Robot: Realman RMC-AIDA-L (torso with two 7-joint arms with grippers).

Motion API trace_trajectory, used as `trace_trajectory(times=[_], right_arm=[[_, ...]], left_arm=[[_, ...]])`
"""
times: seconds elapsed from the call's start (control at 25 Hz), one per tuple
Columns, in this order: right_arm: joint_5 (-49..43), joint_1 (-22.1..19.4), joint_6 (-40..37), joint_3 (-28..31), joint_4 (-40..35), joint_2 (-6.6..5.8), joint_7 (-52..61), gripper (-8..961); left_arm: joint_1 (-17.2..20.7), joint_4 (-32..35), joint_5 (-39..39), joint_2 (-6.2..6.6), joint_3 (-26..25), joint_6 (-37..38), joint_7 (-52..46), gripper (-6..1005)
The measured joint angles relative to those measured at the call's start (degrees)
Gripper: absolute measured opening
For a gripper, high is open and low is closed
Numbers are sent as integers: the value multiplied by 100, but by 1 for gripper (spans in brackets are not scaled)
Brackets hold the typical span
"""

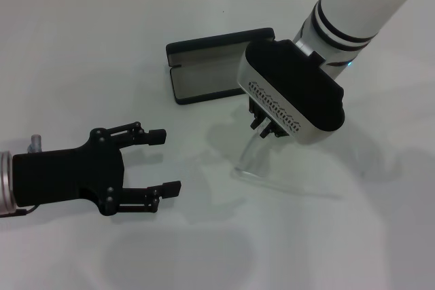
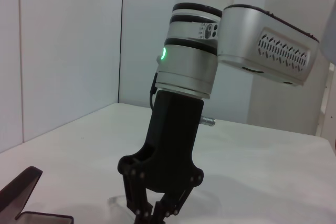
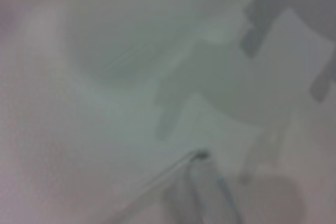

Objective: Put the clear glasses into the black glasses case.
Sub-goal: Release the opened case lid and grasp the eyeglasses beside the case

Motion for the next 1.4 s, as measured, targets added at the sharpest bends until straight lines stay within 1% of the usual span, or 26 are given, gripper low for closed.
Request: trace_trajectory(times=[0.16,0.36,0.52,0.72,0.84,1.04,1.12,1.24,1.36,1.4], right_arm=[[0,-9,8,-10,-14,0,0,98],[0,-115,7,28,-176,0,25,58],[-47,-157,-5,110,-282,0,67,48],[-134,-228,277,125,-318,0,217,35],[-138,-237,246,140,-348,0,308,29],[-253,-85,59,183,-357,-4,802,25],[-396,-10,-125,189,-322,-8,956,96],[-445,-5,-318,190,-295,-9,964,192],[-397,-48,-279,186,-327,-5,942,288],[-388,-57,-250,185,-341,-5,941,302]], left_arm=[[5,0,0,0,0,0,0,826],[13,0,0,0,0,0,0,822],[36,33,-3,0,0,7,0,819],[53,56,-7,2,0,17,0,815],[42,59,-9,7,0,23,-22,812],[16,73,-9,16,0,33,-169,808],[-1,78,-9,16,0,34,-198,806],[-11,79,-9,10,0,31,-196,804],[-16,79,-9,9,0,25,-190,801],[-16,79,-9,9,0,23,-191,801]])
